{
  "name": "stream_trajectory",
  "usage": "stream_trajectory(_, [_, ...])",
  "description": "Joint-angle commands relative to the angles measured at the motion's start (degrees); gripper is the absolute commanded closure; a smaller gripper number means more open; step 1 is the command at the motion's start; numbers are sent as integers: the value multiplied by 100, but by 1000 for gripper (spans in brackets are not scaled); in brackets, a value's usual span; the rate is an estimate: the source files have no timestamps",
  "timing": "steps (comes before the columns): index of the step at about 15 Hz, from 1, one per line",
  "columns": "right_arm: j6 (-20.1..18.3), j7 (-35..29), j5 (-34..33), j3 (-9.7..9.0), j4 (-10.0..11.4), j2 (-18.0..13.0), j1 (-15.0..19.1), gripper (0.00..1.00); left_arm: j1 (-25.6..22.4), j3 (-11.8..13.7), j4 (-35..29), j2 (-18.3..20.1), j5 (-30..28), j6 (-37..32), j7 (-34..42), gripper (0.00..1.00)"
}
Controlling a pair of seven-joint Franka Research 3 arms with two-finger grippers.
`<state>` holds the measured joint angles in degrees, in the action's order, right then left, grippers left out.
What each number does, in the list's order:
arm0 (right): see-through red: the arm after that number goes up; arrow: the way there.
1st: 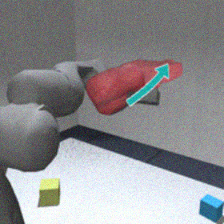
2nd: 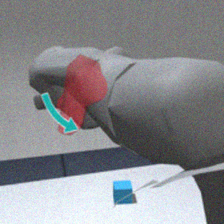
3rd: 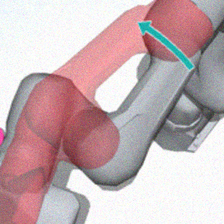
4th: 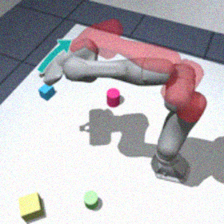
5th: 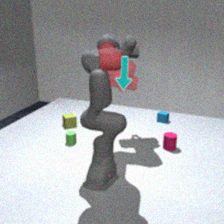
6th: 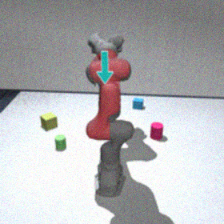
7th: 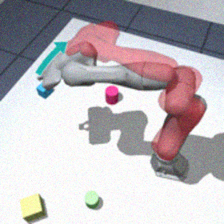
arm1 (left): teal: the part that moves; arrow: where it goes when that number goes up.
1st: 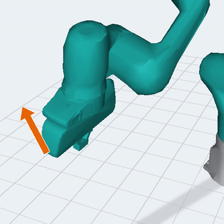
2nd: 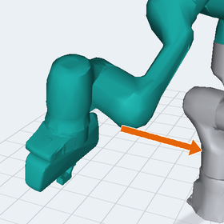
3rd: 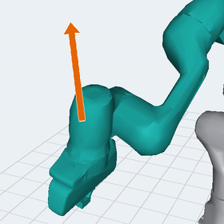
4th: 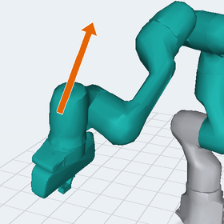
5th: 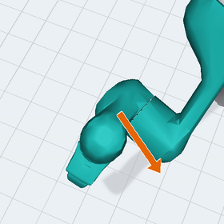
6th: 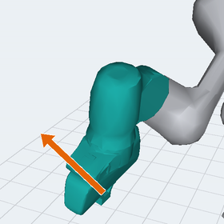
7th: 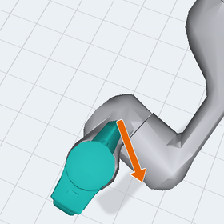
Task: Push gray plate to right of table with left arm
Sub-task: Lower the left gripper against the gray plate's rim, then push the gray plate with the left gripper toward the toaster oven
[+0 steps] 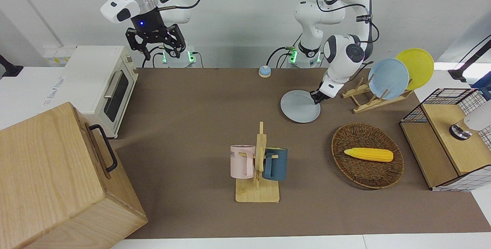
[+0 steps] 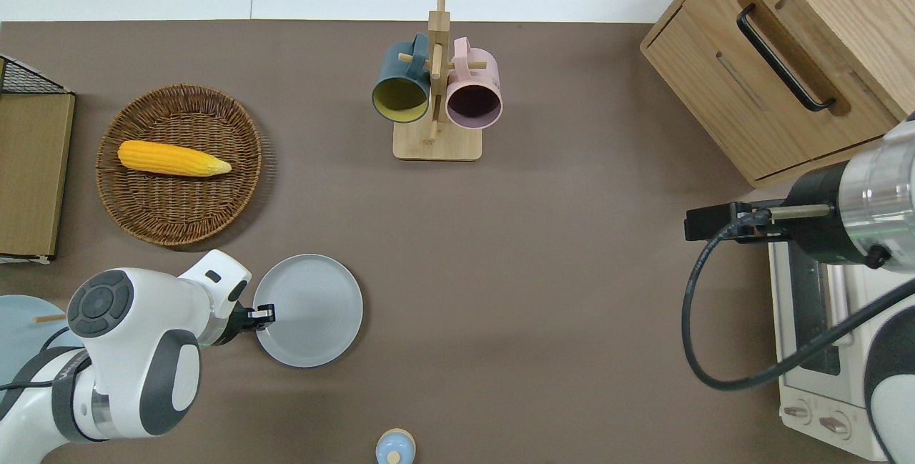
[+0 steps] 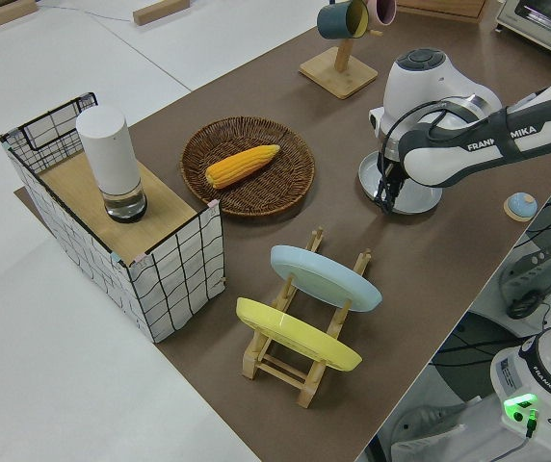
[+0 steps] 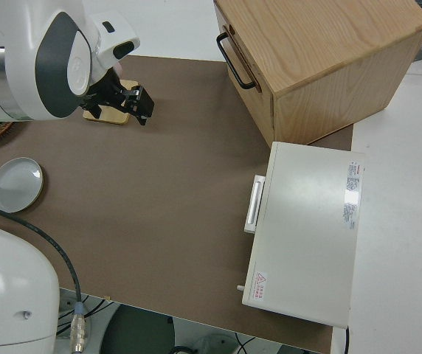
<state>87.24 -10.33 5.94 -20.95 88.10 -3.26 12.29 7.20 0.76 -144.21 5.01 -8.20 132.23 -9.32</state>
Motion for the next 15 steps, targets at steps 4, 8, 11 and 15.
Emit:
stream_trajectory(4, [-31,-12,92,-15,-82,36,37,5,124,-145,-72,-79,-15,154,-421,1000])
stream_trajectory(8, [-31,-12,92,-23,-82,36,37,5,124,-505,-54,-88,-111,250,-746,1000])
stream_trajectory(11, [-31,-12,92,-24,-82,36,37,5,124,-813,-46,-131,-270,364,-1009,1000])
stream_trajectory(15, [-31,-12,92,-23,-82,36,37,5,124,-1182,-45,-272,-270,619,-1475,1000])
